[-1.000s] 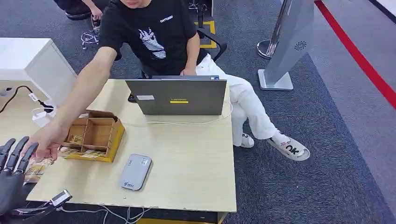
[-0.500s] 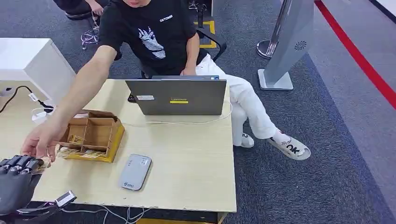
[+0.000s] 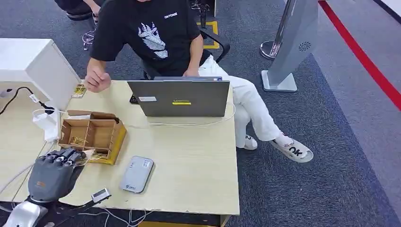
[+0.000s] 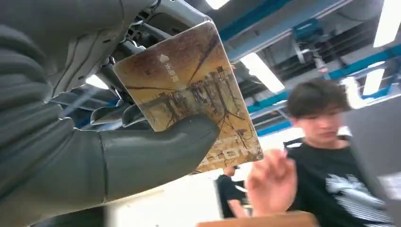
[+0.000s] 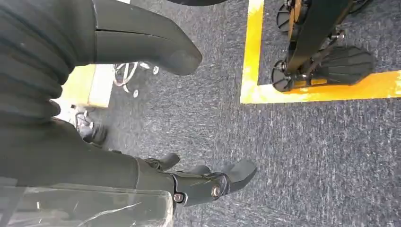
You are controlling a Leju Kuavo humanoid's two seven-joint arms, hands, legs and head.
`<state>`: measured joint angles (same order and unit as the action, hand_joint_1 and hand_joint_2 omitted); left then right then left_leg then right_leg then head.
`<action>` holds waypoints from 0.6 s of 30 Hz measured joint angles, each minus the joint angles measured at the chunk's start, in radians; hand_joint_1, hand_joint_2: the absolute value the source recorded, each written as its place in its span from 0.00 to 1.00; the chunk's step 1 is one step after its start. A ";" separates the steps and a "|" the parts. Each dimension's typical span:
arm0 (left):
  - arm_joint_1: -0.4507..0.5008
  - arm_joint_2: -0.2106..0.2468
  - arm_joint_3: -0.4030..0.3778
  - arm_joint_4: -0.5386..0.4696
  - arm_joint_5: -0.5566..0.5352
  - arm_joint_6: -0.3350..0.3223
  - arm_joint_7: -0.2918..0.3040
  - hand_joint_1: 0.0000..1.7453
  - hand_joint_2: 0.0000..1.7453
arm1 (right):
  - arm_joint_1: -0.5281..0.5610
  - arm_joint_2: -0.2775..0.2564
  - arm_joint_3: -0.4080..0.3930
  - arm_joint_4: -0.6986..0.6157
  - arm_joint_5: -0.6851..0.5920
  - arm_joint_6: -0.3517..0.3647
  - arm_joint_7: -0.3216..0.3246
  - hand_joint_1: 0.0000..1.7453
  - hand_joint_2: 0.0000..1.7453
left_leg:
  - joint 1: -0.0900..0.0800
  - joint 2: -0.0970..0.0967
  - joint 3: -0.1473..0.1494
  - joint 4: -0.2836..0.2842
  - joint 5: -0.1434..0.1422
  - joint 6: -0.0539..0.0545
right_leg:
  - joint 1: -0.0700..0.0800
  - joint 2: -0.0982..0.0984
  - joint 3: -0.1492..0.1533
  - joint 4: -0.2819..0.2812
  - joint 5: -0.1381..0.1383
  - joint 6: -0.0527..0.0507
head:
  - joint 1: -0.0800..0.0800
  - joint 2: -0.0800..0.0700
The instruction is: Pass the card to the sensor for recognition and then transmit it.
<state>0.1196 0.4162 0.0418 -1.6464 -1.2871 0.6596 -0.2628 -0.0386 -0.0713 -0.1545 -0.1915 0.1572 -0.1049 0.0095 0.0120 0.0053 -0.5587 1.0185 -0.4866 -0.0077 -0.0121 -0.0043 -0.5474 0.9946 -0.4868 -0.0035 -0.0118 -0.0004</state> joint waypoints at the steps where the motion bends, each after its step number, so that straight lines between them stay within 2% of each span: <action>1: -0.013 -0.003 -0.027 0.013 -0.005 -0.002 0.001 1.00 1.00 | -0.001 0.000 0.000 0.000 0.002 0.000 0.000 0.00 1.00 | 0.000 0.000 0.000 0.000 0.000 0.000 | 0.000 0.000 0.000 0.000 0.000 0.000 | -0.001 0.000; 9: -0.108 -0.026 -0.183 0.135 -0.049 -0.013 0.027 1.00 1.00 | -0.002 0.000 0.000 0.000 0.018 0.002 0.002 0.00 1.00 | 0.000 0.000 0.000 0.000 0.000 0.001 | 0.000 0.001 0.000 0.000 0.000 0.000 | 0.000 0.000; 18: -0.127 -0.034 -0.283 0.224 -0.085 -0.006 0.047 1.00 1.00 | -0.002 0.000 0.000 0.000 0.024 0.002 0.008 0.00 1.00 | 0.000 0.000 0.000 0.000 0.000 0.001 | 0.000 0.001 0.000 0.000 0.000 0.000 | 0.000 0.000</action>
<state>-0.0069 0.3819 -0.2411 -1.4225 -1.3726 0.6535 -0.2155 -0.0406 -0.0713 -0.1545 -0.1915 0.1812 -0.1026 0.0179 0.0117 0.0058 -0.5589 1.0185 -0.4862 -0.0071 -0.0123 -0.0035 -0.5478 0.9947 -0.4868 -0.0034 -0.0122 -0.0004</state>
